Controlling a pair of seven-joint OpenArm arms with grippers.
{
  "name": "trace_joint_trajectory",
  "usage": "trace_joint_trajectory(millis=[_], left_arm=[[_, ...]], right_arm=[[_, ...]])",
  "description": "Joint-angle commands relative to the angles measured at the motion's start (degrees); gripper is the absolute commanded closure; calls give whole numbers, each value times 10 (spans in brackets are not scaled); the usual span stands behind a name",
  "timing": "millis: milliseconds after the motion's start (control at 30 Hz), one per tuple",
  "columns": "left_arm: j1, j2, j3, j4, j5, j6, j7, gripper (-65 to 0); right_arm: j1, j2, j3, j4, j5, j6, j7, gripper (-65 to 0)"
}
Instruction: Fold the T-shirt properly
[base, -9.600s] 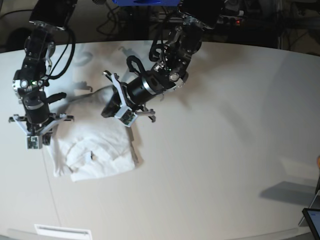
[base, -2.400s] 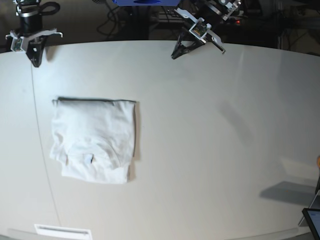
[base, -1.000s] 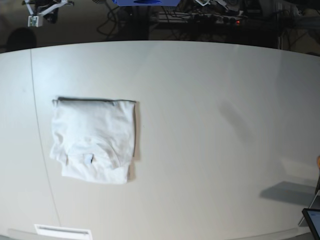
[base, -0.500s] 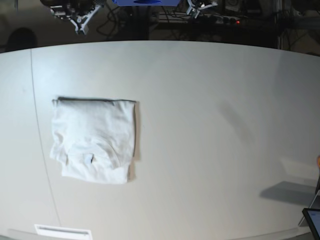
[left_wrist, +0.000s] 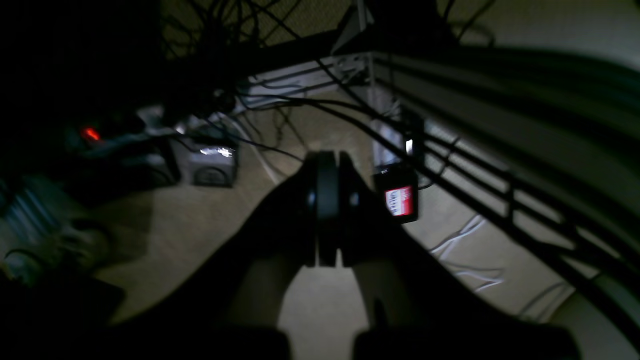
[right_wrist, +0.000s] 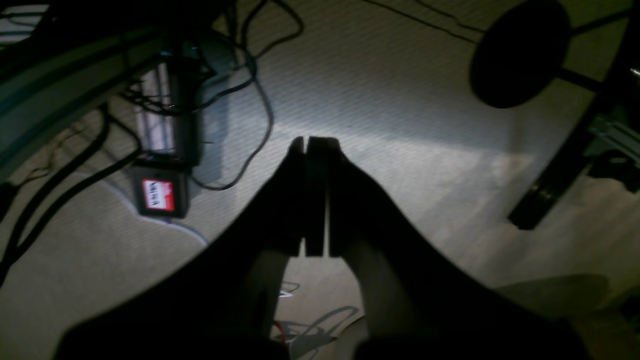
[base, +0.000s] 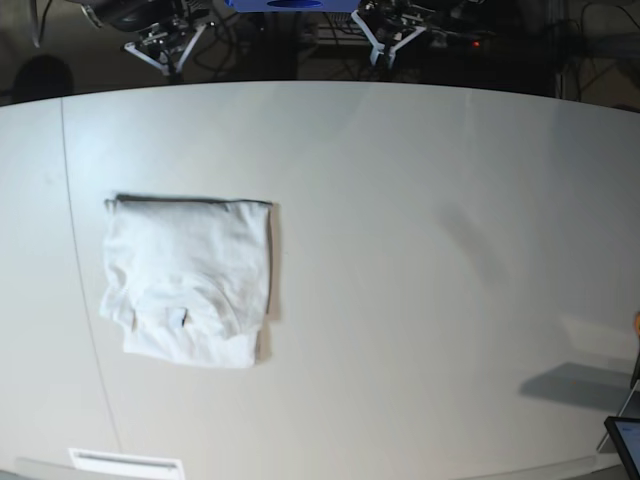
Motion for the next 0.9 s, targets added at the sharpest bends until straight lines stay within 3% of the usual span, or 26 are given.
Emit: trace_joint_trajectory(millis=[0, 267, 867], left_arm=[[-1, -3, 0, 1, -6, -4, -4, 0], [-1, -5, -4, -2, 55, -4, -3, 0], [-1, -4, -6, 1, 54, -4, -4, 0]], right_arm=[[-1, 5, 0, -1, 0, -2, 6, -10], [-13, 7, -1, 4, 1, -2, 8, -10], [-12, 15, -5, 4, -1, -4, 6, -10]])
